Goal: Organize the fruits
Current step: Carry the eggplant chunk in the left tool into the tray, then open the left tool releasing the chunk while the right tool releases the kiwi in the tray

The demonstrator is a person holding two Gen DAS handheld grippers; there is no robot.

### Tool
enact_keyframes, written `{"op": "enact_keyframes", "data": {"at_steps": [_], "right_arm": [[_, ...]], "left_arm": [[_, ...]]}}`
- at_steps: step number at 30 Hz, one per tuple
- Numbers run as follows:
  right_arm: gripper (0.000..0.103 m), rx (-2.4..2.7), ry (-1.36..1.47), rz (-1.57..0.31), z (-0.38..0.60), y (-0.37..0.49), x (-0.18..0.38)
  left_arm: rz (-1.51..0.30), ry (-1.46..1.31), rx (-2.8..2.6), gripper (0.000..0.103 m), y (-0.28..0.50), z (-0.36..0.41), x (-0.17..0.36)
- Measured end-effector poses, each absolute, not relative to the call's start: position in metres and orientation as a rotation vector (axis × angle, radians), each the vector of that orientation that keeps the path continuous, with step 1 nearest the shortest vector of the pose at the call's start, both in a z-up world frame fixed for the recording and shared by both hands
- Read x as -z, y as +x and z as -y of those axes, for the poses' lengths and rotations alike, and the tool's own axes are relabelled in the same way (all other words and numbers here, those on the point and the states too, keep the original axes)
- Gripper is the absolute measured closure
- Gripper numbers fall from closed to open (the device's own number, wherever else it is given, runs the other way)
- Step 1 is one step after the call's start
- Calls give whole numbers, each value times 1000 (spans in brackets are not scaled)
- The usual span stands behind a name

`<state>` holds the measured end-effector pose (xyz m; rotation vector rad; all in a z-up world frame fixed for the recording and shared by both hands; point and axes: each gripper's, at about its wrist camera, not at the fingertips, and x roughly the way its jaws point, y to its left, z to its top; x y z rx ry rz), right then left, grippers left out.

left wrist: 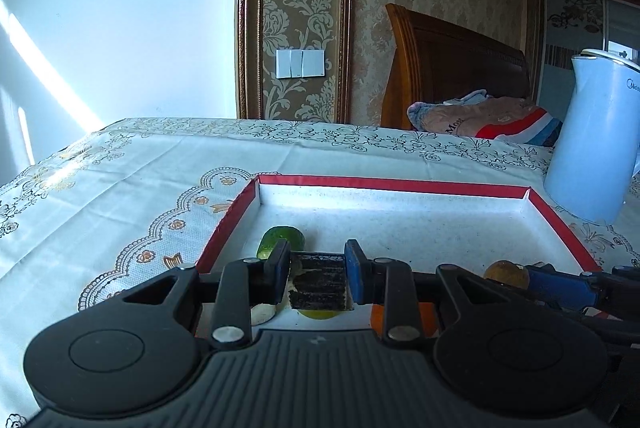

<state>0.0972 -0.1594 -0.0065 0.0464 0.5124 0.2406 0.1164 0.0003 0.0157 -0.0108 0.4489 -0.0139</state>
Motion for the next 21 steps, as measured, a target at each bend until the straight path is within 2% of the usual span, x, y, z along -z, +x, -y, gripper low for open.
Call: {"op": "enact_keyframes", "data": {"at_steps": [17, 21], "right_arm": [[73, -241, 44, -504, 159, 99, 11], [65, -232, 52, -487, 161, 96, 9]], "left_arm": [[-463, 15, 22, 74, 116, 6, -12], [-468, 12, 23, 74, 117, 6, -12]]}}
